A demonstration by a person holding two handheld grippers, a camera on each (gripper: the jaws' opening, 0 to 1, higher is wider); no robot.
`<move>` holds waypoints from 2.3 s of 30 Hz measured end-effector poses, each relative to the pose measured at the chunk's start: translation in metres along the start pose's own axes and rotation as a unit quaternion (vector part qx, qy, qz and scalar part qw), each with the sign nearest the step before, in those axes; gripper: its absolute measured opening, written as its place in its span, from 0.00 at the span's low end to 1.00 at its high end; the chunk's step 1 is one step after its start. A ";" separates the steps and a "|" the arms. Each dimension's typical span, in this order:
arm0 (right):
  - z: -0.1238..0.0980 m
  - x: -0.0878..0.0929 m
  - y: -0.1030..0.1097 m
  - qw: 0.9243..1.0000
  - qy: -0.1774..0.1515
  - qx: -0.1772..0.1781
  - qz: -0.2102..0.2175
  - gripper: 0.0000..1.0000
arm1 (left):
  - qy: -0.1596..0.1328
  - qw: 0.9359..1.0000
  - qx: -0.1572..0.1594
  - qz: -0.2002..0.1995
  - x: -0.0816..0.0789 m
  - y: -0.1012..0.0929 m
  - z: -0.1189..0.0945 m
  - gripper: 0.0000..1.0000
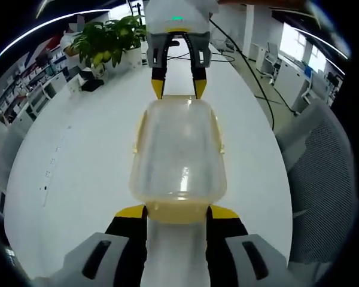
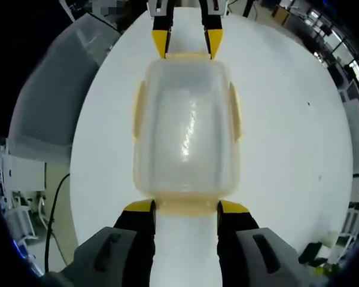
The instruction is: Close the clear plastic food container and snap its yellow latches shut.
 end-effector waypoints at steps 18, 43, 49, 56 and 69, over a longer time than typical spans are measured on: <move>0.000 0.005 0.002 1.000 0.011 0.001 -0.008 0.37 | 0.007 1.000 -0.001 0.008 -0.004 -0.002 0.002 0.33; -0.001 0.009 0.004 1.000 0.009 0.006 -0.001 0.37 | 0.003 1.000 0.000 0.021 -0.006 -0.003 0.005 0.33; -0.004 0.006 0.004 1.000 -0.006 0.015 0.018 0.37 | -0.003 1.000 0.003 0.011 -0.007 -0.004 0.001 0.36; -0.012 0.006 0.005 0.999 -0.009 0.027 0.031 0.37 | -0.004 1.000 -0.004 0.005 -0.008 -0.003 -0.005 0.37; -0.030 0.002 0.003 0.987 -0.057 0.065 0.138 0.35 | -0.012 0.995 -0.063 -0.077 -0.009 0.009 -0.024 0.36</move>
Point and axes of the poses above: the point that each gripper's makers call its tool centre point, and the gripper's own axes: z roughly forward along the fingers, y roughly to its left, x roughly out of its underside, the point moved 2 cm from there along -z, roughly backward along the fingers, and after that the axes turned 3 degrees about -z, right-handed, at the moved point
